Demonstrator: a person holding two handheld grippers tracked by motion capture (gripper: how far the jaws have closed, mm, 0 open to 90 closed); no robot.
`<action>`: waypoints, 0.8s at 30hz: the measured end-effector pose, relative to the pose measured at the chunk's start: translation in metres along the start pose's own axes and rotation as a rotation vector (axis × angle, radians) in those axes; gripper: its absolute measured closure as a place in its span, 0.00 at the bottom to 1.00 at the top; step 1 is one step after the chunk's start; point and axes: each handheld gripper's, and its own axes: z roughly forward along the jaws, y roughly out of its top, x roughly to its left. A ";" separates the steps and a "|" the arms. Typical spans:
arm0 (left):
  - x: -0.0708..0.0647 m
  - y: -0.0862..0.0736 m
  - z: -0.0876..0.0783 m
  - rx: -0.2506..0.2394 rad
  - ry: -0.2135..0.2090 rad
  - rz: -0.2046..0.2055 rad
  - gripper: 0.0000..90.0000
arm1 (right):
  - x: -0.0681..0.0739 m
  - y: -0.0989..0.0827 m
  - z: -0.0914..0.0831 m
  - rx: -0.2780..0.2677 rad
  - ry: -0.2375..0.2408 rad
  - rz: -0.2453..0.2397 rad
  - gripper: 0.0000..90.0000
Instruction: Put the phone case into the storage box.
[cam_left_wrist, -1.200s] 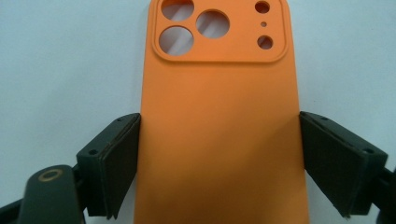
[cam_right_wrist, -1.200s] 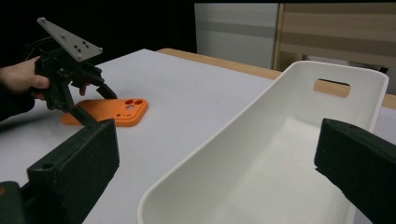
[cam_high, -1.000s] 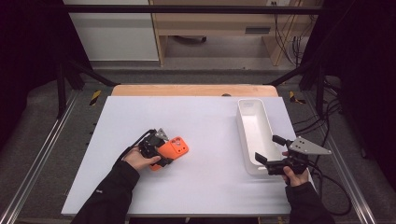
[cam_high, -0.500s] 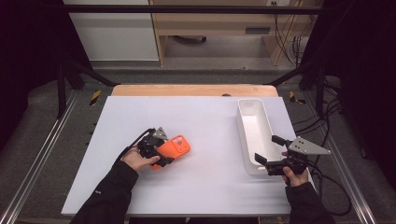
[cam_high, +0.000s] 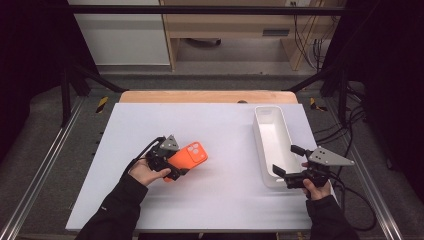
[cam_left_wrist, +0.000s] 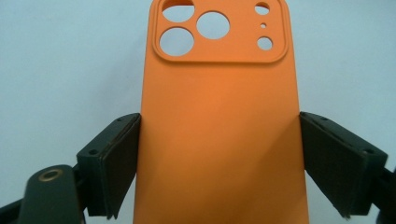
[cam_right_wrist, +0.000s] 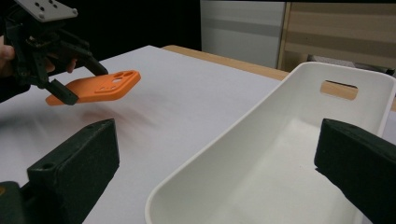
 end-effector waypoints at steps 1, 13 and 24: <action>0.000 0.000 0.000 0.000 0.000 0.000 0.17 | 0.000 0.000 0.000 0.000 0.000 0.000 0.01; -0.019 0.011 -0.011 -0.035 -0.012 0.052 0.17 | 0.005 0.003 0.003 0.017 0.013 -0.027 0.01; -0.030 0.018 -0.020 -0.060 -0.022 0.086 0.17 | 0.014 0.008 0.007 0.027 0.036 -0.058 0.01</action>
